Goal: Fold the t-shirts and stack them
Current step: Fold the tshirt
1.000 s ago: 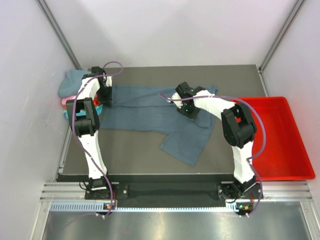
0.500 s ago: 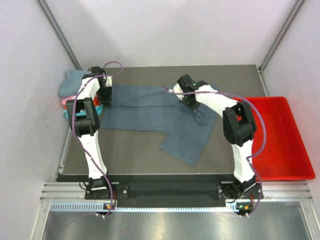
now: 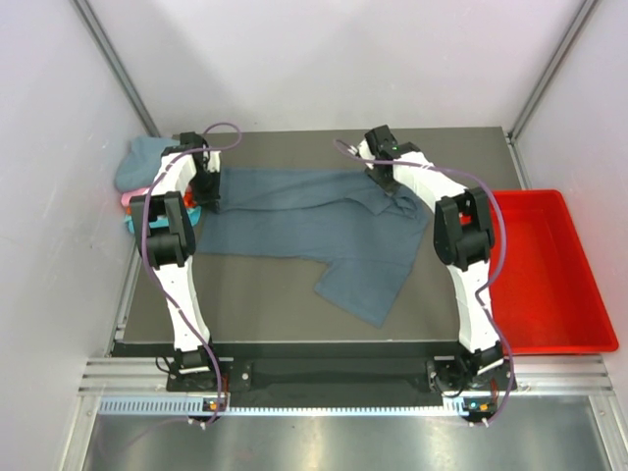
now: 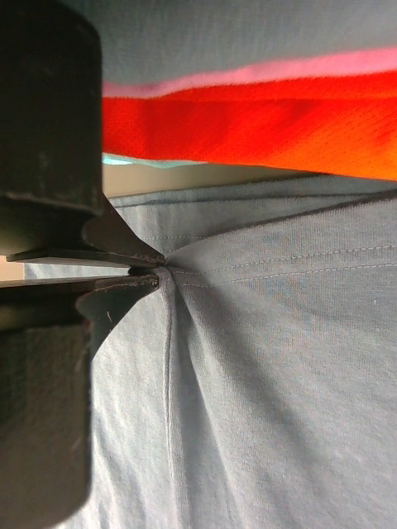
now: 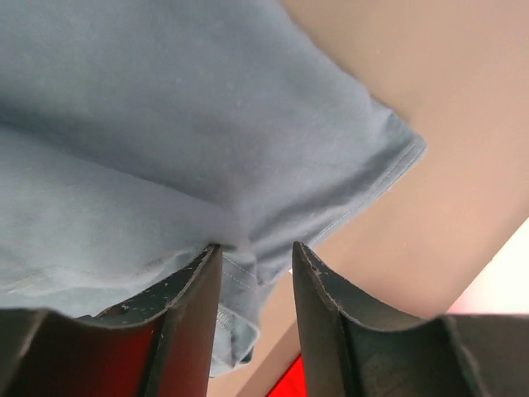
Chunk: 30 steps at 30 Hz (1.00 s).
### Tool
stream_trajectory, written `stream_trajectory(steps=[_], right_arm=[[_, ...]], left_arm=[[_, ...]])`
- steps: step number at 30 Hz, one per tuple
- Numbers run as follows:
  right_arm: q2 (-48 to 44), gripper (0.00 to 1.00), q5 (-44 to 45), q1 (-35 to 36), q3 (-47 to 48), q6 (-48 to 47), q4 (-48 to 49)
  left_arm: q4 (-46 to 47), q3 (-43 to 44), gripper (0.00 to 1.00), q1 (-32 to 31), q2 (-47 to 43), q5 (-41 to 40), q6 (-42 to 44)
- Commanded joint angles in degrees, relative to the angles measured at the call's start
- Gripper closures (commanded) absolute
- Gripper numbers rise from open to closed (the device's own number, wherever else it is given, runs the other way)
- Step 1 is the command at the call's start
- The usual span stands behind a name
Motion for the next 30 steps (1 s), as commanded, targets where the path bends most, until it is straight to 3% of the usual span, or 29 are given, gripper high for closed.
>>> stream_trajectory(steps=[1,7,14,30], right_arm=[[-7.77,0.60,0.71,1.66,0.13,0.95,2.70],[-14.03,0.67,-9.47,3.86,-3.13,2.18,-1.07],[-11.15,0.70,-16.42,5.97,-7.35,3.93,-3.88],[-3.50,0.69,-14.23,6.06,-4.45,3.85,-3.80]], left_arm=[[-1.32,-1.14,0.90,0.62,-3.48,-1.25,0.02],[-1.06,-1.50,0.89,0.62,-3.30,-0.64,-0.24],[-0.97,-1.15,0.89,0.62,-3.04,-0.55,-0.60],[-1.06,-1.23,0.88,0.62,-2.95,-1.52,-0.33]])
